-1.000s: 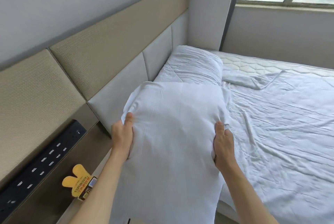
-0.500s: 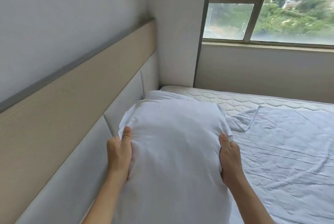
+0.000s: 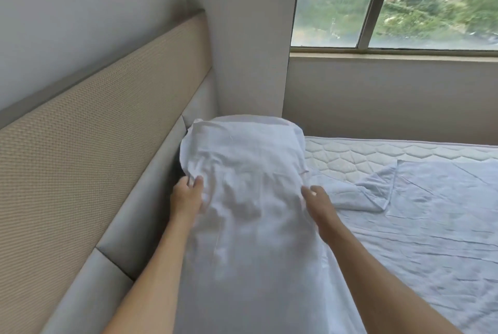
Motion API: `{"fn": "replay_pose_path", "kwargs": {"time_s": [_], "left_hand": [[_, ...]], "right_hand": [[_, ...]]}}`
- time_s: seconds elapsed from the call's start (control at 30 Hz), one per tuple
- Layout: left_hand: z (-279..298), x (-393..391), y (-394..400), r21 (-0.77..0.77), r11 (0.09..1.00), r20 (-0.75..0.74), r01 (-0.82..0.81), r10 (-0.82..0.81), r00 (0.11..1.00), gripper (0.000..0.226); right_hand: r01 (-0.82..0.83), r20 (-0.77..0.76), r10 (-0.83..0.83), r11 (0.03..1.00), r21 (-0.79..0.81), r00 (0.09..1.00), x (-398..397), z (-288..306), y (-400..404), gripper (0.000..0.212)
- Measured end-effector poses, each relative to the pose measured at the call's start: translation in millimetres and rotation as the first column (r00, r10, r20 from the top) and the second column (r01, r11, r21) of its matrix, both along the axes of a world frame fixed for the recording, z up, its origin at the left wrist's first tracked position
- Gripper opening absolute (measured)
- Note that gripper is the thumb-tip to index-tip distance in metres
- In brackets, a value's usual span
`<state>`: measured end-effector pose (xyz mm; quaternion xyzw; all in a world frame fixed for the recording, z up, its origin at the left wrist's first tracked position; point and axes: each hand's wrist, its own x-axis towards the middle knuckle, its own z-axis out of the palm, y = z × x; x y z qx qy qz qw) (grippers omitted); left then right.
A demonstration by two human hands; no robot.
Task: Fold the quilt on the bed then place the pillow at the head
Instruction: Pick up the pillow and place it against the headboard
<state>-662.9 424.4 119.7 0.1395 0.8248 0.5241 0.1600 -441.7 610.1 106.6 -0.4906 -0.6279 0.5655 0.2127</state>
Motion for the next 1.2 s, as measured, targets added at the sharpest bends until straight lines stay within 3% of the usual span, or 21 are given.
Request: {"fn": "replay_pose_path", "kwargs": {"time_s": [0.03, 0.1, 0.13, 0.2, 0.27, 0.33, 0.4, 0.5, 0.53, 0.6, 0.67, 0.7, 0.77, 0.83, 0.9, 0.97, 1.03, 1.1, 1.13, 1.2], "left_hand": [[-28.6, 1.1, -9.6, -0.069, 0.994, 0.067, 0.089, -0.084, 0.994, 0.047], [-72.7, 5.8, -37.5, -0.224, 0.954, 0.121, 0.201, -0.177, 0.977, 0.099], [-86.7, 6.4, -51.9, -0.297, 0.933, 0.128, 0.201, -0.17, 0.977, 0.111], [-102.8, 5.6, -79.3, -0.414, 0.899, 0.12, 0.144, -0.103, 0.987, 0.116], [-110.1, 6.4, -101.9, -0.388, 0.911, 0.197, 0.138, -0.064, 0.978, 0.12], [-110.4, 10.2, -111.6, -0.327, 0.933, 0.256, 0.151, -0.066, 0.964, 0.117], [-94.4, 17.2, -107.7, -0.272, 0.954, 0.236, 0.123, -0.058, 0.97, 0.096], [-52.7, 29.9, -106.9, -0.204, 0.974, 0.165, 0.096, -0.063, 0.984, 0.051], [-44.1, 34.1, -110.9, -0.2, 0.977, 0.13, 0.081, -0.055, 0.99, 0.044], [-39.5, 44.1, -121.7, -0.201, 0.978, 0.115, 0.059, -0.037, 0.993, 0.043], [-57.1, 54.6, -135.5, -0.24, 0.967, 0.173, 0.091, -0.05, 0.984, 0.064], [-71.0, 57.8, -142.7, -0.274, 0.954, 0.213, 0.121, -0.062, 0.975, 0.085], [-100.2, 54.3, -152.0, -0.298, 0.934, 0.276, 0.197, -0.113, 0.954, 0.125], [-109.8, 40.8, -146.3, -0.278, 0.93, 0.329, 0.239, -0.142, 0.934, 0.13], [-105.3, 16.6, -125.8, -0.205, 0.955, 0.342, 0.215, -0.136, 0.93, 0.122], [-96.9, -11.4, -96.1, -0.102, 0.98, 0.368, 0.172, -0.124, 0.922, 0.119], [-86.6, -38.1, -57.2, 0.012, 0.988, 0.412, 0.156, -0.147, 0.899, 0.097], [-76.3, -61.2, -20.1, 0.098, 0.991, 0.445, 0.092, -0.127, 0.886, 0.069], [-73.5, -71.4, -3.2, 0.095, 0.993, 0.437, 0.067, -0.102, 0.894, 0.066], [-78.1, -92.6, 24.4, 0.027, 0.998, 0.413, 0.054, -0.06, 0.909, 0.084]], "right_hand": [[-0.062, 0.072, 0.064, 0.998, -0.024, 0.995, 5.9, -22.5, -10.0, 0.027], [-0.14, 0.178, 0.144, 0.989, -0.035, 0.973, 22.4, -65.1, -29.6, 0.045], [-0.144, 0.178, 0.149, 0.989, -0.044, 0.973, 30.0, -79.6, -37.1, 0.06], [-0.095, 0.15, 0.112, 0.989, -0.118, 0.982, 42.0, -96.5, -49.2, 0.082], [-0.057, 0.154, 0.081, 0.986, -0.157, 0.985, 51.1, -104.9, -59.0, 0.081], [-0.019, 0.134, 0.043, 0.984, -0.18, 0.99, 55.7, -106.7, -68.1, 0.085], [0.01, 0.076, 0.005, 0.98, -0.199, 0.997, 55.2, -91.3, -76.4, 0.082], [0.083, -0.015, -0.087, 0.981, -0.177, 0.996, 61.4, -50.2, -83.4, 0.02], [0.11, -0.039, -0.118, 0.982, -0.153, 0.992, 67.2, -37.6, -85.5, 0.012], [0.134, -0.064, -0.143, 0.983, -0.123, 0.988, 80.9, -30.8, -88.6, 0.021], [0.112, 0.017, -0.111, 0.987, -0.118, 0.994, 91.8, -45.8, -96.1, 0.035], [0.096, 0.074, -0.086, 0.985, -0.146, 0.994, 96.1, -57.7, -100.8, 0.05], [0.081, 0.152, -0.05, 0.975, -0.207, 0.987, 98.3, -72.1, -108.7, 0.102], [0.074, 0.226, -0.028, 0.977, -0.198, 0.974, 96.5, -92.9, -95.9, 0.129], [0.026, 0.261, 0.018, 0.986, -0.165, 0.965, 82.8, -90.1, -72.5, 0.115], [0.018, 0.224, 0.014, 0.99, -0.142, 0.974, 56.3, -82.9, -45.1, 0.086], [0.018, 0.142, 0.009, 0.982, -0.189, 0.99, 24.4, -76.5, -11.3, 0.071], [0.012, 0.067, 0.006, 0.965, -0.262, 0.998, -3.2, -74.6, 18.1, 0.075], [0.026, 0.062, -0.01, 0.961, -0.277, 0.998, -14.0, -79.3, 34.0, 0.088], [0.058, 0.067, -0.04, 0.956, -0.288, 0.997, -32.3, -86.1, 60.1, 0.105]]}}
